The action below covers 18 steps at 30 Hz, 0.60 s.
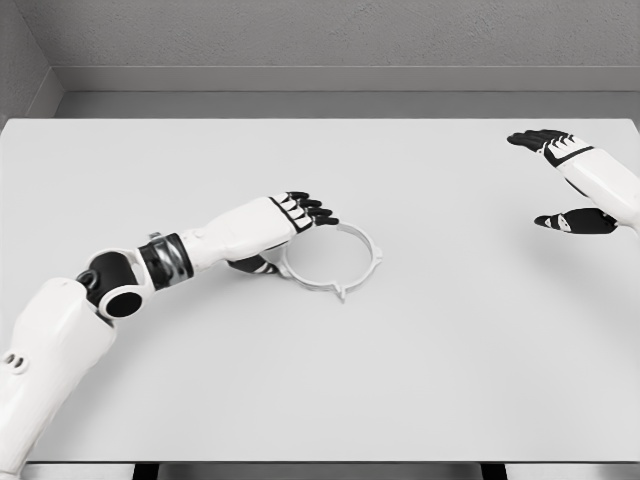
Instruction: Assemble PVC drainage pipe clamps
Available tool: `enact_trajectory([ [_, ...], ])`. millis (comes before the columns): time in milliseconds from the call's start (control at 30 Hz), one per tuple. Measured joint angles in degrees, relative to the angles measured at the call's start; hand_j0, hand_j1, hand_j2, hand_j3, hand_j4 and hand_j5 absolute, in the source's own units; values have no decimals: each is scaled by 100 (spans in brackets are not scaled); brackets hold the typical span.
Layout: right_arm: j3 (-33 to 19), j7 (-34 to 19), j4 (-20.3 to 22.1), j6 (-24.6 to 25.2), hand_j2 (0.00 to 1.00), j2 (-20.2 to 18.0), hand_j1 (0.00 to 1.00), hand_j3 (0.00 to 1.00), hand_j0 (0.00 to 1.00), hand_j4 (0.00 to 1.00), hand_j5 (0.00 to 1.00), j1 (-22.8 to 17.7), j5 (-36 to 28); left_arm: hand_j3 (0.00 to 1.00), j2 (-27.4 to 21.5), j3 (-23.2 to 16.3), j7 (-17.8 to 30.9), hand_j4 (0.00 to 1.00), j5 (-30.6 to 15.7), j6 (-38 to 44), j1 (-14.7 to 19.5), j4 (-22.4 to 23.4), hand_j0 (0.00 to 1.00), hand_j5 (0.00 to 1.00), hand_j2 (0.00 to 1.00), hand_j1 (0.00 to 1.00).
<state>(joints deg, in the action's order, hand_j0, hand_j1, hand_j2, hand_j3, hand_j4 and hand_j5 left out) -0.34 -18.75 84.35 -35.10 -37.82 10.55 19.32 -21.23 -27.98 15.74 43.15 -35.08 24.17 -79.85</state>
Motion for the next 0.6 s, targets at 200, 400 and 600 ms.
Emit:
enact_trajectory([
  [200, 0, 0, 1, 0, 100, 0, 100, 100, 100, 100, 100, 0, 0, 100, 72, 0, 2, 100, 17, 0, 0, -2, 100, 100, 100, 100],
  [400, 0, 0, 1, 0, 100, 0, 100, 100, 100, 100, 100, 0, 0, 100, 143, 0, 7, 100, 28, 0, 9, -2, 100, 100, 100, 100],
  [600, 0, 0, 0, 0, 100, 0, 100, 100, 100, 100, 100, 0, 0, 100, 218, 4, 32, 100, 95, 0, 18, -3, 100, 100, 100, 100],
])
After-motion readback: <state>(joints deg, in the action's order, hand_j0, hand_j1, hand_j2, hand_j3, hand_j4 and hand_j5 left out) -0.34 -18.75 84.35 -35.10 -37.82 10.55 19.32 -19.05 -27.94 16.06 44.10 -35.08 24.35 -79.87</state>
